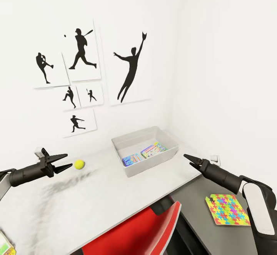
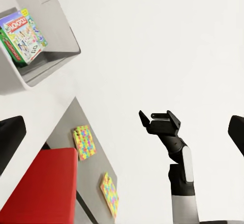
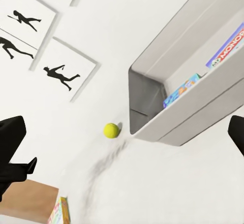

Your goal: Put all the toys in the child's room - the three board games (two on the bed and one on the table), the two jigsaw puzzles on the table, and the tennis ball on the table - inside the toy box on the table in the child's room.

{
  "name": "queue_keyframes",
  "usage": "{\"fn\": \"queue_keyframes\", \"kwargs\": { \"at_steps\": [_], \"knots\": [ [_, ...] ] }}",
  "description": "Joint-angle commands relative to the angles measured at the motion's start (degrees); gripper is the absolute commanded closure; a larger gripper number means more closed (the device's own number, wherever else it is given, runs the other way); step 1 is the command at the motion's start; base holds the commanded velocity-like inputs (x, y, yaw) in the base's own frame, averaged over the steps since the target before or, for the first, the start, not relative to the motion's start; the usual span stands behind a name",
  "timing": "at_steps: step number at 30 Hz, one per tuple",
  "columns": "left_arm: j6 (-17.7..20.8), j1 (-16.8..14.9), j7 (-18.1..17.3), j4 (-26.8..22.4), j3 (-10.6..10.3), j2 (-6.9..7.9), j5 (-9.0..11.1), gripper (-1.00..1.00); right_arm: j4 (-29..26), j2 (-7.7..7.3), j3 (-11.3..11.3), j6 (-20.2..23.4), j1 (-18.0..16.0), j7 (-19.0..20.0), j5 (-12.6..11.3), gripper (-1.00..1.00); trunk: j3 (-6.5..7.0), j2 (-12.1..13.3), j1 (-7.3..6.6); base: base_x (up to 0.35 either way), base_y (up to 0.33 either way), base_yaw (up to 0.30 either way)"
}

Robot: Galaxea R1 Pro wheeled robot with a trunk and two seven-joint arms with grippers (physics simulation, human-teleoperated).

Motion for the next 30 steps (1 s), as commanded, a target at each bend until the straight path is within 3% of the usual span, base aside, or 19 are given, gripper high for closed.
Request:
{"fn": "queue_keyframes", "kwargs": {
  "at_steps": [1, 21, 30],
  "knots": [
    [0.5, 0.0, -0.1, 0.0, 0.0, 0.02, 0.0, -1.00, 0.0, 0.02, -0.1, 0.2, -0.1, 0.6, 0.5, -1.00, 0.09, 0.3, -0.21, 0.000, 0.000, 0.000],
    [0.5, 0.0, -0.1, 0.0, 0.0, 0.06, 0.0, -1.00, 0.0, 0.11, 0.0, 0.2, -0.1, 0.6, 0.5, -1.00, 3.68, 8.4, -4.60, 0.000, 0.000, 0.000],
    [0.5, 0.0, -0.1, 0.0, 0.0, 0.07, 0.0, -1.00, 0.0, 1.01, -0.1, 0.2, -0.1, 0.7, 0.5, -1.00, 5.30, 12.0, -6.58, 0.000, 0.000, 0.000]
  ]
}}
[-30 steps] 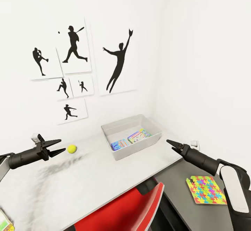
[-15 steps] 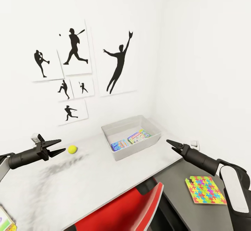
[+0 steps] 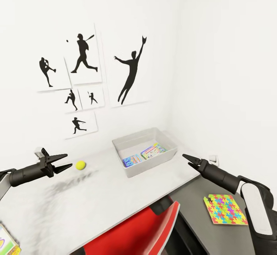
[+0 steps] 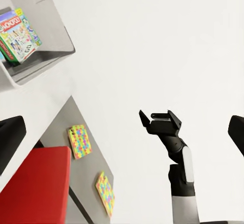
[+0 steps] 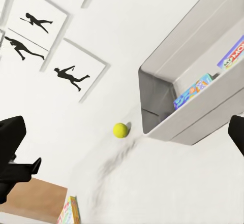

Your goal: Put all the toys in the child's room - the three board games (two on the bed and one on the table), the two jigsaw puzzles on the table, and the tennis ball on the table - inside the toy box on the table in the child's room.

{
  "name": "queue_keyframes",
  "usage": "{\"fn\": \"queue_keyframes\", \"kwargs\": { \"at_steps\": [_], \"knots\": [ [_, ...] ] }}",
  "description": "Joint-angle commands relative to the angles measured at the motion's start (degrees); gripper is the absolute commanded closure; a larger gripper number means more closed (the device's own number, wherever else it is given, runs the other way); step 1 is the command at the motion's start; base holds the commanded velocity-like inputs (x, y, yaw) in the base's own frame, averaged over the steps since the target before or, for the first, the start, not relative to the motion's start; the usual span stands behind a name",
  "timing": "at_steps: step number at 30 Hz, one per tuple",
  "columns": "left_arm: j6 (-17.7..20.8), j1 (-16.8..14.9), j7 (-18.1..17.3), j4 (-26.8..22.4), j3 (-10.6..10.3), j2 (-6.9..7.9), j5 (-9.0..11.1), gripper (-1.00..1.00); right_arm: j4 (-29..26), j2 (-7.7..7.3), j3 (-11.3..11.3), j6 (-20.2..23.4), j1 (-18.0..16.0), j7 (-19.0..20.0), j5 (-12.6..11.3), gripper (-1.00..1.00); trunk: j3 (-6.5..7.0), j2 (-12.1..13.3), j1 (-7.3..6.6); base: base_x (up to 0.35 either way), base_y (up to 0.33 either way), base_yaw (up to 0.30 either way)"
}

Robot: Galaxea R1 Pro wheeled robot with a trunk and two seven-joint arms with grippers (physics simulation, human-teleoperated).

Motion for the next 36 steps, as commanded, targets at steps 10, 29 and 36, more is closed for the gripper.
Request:
{"fn": "queue_keyframes", "kwargs": {
  "at_steps": [10, 29, 36],
  "knots": [
    [0.5, -0.1, -0.1, 0.0, 0.0, 0.01, 0.1, -1.00, 0.0, 0.28, -0.1, 0.3, -0.1, 0.6, 0.5, -1.00, 0.42, 1.1, -0.63, 0.000, 0.000, 0.000],
    [0.5, -0.1, -0.1, 0.0, -0.1, 0.01, 0.1, -1.00, 0.0, 0.29, -0.1, 0.3, -0.1, 0.6, 0.5, -1.00, 0.42, 1.1, -0.63, 0.000, 0.000, 0.000],
    [0.5, -0.1, -0.1, 0.0, -0.1, 0.01, 0.1, -1.00, 0.0, 0.29, 0.0, 0.3, -0.1, 0.6, 0.5, -1.00, 0.42, 1.1, -0.63, 0.000, 0.000, 0.000]
  ]
}}
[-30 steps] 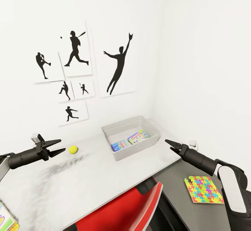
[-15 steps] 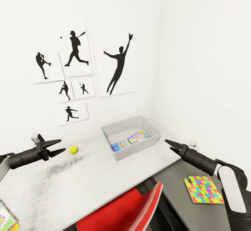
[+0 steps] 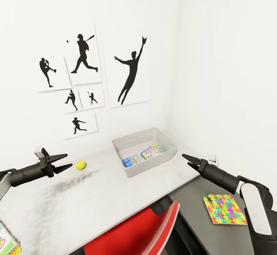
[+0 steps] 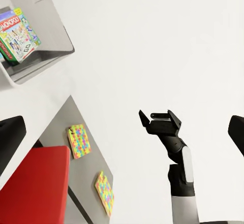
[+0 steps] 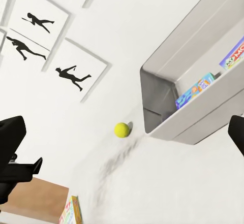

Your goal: Put all the toys in the child's room - the three board games (two on the bed and one on the table), the two jigsaw puzzles on the table, and the tennis ball on the table - inside the toy box on the table in the child's room.

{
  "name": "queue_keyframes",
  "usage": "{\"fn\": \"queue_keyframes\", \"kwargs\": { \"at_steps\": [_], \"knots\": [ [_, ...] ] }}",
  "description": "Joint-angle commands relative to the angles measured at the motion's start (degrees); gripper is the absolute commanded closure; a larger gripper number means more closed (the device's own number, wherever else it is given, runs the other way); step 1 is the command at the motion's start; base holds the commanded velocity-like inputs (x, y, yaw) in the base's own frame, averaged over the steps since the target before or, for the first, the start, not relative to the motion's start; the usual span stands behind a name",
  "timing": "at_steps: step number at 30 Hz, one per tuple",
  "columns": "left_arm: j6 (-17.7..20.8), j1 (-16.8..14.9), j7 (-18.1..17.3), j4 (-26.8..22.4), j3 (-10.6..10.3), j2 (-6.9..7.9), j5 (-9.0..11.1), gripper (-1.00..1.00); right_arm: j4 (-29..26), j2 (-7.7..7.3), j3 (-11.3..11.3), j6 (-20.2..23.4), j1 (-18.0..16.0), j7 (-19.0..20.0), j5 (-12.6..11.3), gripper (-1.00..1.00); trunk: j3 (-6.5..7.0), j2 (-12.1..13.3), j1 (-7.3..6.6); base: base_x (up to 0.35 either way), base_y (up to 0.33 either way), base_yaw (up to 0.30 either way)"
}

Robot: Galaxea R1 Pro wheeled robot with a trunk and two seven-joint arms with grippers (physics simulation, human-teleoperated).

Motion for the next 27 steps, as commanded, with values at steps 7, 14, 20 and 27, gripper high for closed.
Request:
{"fn": "queue_keyframes", "kwargs": {
  "at_steps": [7, 14, 20, 27],
  "knots": [
    [0.5, -0.1, -0.1, 0.0, 0.0, 0.02, 0.1, -1.00, 0.0, 0.01, -0.1, 0.2, -0.1, 0.6, 0.5, -1.00, 0.17, -0.1, 0.04, 0.000, 0.000, 0.000],
    [0.5, -0.1, -0.1, 0.0, 0.0, 0.02, 0.1, -1.00, 0.0, 0.01, -0.1, 0.2, -0.1, 0.6, 0.5, -1.00, 0.77, -0.1, 0.04, 0.000, 0.000, 0.000],
    [0.5, -0.1, -0.1, 0.0, 0.0, 0.02, 0.1, -1.00, 0.0, 0.01, -0.1, 0.2, -0.1, 0.6, 0.5, -1.00, 1.32, -0.1, 0.04, 0.000, 0.000, 0.000],
    [0.5, -0.1, -0.1, 0.0, 0.0, 0.02, 0.1, -1.00, 0.0, 0.01, -0.1, 0.2, -0.1, 0.6, 0.5, -1.00, 1.98, -0.1, 0.04, 0.000, 0.000, 0.000]
  ]
}}
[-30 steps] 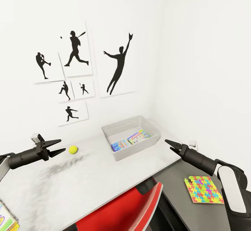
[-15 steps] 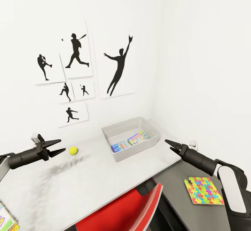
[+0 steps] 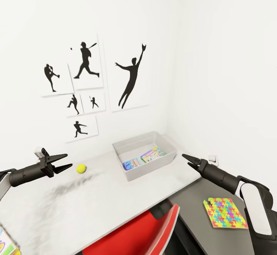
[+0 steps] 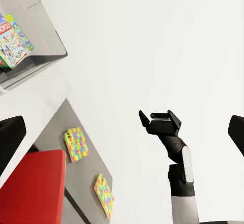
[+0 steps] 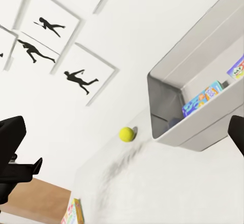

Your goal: Put all the toys in the child's room - the three board games (two on the bed and one on the table), the two jigsaw puzzles on the table, and the tennis ball on the table - inside the toy box on the table in the child's room.

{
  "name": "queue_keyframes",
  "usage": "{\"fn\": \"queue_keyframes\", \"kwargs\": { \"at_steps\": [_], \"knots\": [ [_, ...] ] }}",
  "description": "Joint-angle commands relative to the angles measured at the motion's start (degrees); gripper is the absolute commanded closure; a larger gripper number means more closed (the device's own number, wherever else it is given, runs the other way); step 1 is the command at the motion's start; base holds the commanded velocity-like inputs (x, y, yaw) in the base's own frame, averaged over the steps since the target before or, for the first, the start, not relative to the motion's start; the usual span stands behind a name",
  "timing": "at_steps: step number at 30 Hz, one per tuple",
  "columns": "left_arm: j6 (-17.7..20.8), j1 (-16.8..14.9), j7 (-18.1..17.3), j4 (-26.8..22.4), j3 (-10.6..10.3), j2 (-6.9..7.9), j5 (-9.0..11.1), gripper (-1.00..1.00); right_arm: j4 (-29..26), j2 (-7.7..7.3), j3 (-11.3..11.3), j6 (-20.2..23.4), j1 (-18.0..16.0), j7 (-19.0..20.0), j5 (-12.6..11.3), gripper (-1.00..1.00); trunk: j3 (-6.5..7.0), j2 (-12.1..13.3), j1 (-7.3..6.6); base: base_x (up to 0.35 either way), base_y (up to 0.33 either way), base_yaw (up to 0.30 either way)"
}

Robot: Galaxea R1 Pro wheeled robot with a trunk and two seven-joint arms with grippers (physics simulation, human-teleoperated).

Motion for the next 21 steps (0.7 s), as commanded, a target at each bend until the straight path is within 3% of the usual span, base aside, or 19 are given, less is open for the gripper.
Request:
{"fn": "queue_keyframes", "kwargs": {
  "at_steps": [1, 14, 21],
  "knots": [
    [0.5, -0.1, -0.1, 0.0, 0.0, 0.01, 0.1, -1.00, 0.0, 0.01, -0.1, 0.2, -0.1, 0.6, 0.5, -1.00, -0.04, -0.1, 0.04, 0.000, 0.000, 0.000],
    [0.5, -0.1, -0.1, 0.0, 0.0, 0.01, 0.1, -1.00, 0.0, 0.01, 0.0, 0.2, -0.1, 0.6, 0.5, -1.00, 1.19, -0.1, 0.04, -0.003, 0.000, 0.000],
    [0.4, -0.1, -0.1, 0.0, 0.0, 0.01, 0.1, -1.00, 0.0, 0.01, -0.1, 0.2, -0.1, 0.6, 0.5, -1.00, 1.85, -0.1, 0.04, -0.105, 0.009, 0.000]
  ]
}}
